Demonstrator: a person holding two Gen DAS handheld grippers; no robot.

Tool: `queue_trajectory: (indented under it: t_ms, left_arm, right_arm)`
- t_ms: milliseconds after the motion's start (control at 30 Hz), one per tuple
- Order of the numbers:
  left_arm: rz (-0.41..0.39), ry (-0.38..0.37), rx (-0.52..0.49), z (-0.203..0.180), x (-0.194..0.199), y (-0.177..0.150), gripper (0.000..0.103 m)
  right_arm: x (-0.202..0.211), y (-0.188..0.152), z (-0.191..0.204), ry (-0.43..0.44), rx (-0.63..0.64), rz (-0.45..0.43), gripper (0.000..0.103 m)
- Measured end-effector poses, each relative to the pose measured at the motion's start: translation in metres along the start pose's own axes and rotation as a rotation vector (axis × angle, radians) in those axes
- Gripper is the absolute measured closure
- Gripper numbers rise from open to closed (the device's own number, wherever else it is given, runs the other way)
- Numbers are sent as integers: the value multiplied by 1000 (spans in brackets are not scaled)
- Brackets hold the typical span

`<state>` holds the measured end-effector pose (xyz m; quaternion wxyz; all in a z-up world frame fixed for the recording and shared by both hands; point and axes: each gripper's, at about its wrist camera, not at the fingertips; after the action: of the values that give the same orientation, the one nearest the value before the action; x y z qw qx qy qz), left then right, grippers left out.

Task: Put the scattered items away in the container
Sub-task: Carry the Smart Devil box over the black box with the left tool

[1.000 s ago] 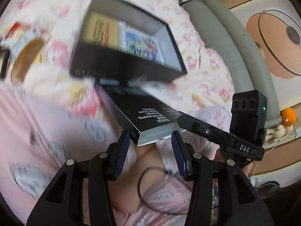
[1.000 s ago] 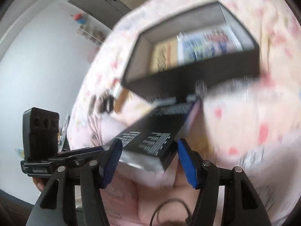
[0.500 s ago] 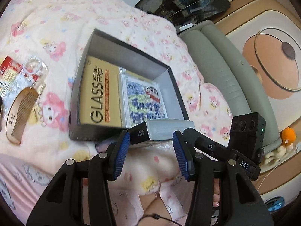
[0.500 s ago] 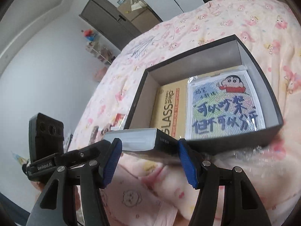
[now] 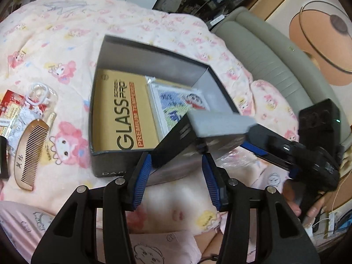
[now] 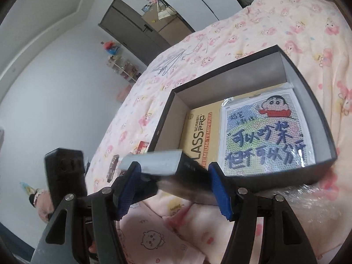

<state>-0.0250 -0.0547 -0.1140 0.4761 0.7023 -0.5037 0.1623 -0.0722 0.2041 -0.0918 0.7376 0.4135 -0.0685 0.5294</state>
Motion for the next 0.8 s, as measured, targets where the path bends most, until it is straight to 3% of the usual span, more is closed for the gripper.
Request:
queue_trajectory:
  t_ms: [233, 500, 567, 700, 800]
  left_arm:
    - [88, 17, 48, 16, -31, -14, 54]
    - [90, 60, 24, 12, -37, -17, 54]
    - [79, 62, 11, 10, -33, -19, 59]
    - [50, 40, -6, -1, -11, -17, 72]
    - [7, 2, -12, -12, 10, -3, 73]
  right_arm:
    - [-17, -22, -6, -175, 133, 57, 43]
    - [-48, -29, -7, -185, 193, 77, 45]
    - [-46, -31, -8, -204, 201, 70, 54]
    - [-24, -27, 0, -186, 168, 35, 56]
    - [-2, -13, 16, -154, 172, -33, 56]
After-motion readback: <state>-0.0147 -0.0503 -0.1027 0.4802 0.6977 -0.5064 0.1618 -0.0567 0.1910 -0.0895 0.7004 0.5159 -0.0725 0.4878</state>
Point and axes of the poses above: each gripper's, at about its wrist camera, not at the fingertips, and x roughly against the way its jaws point, z to its left, y to its top
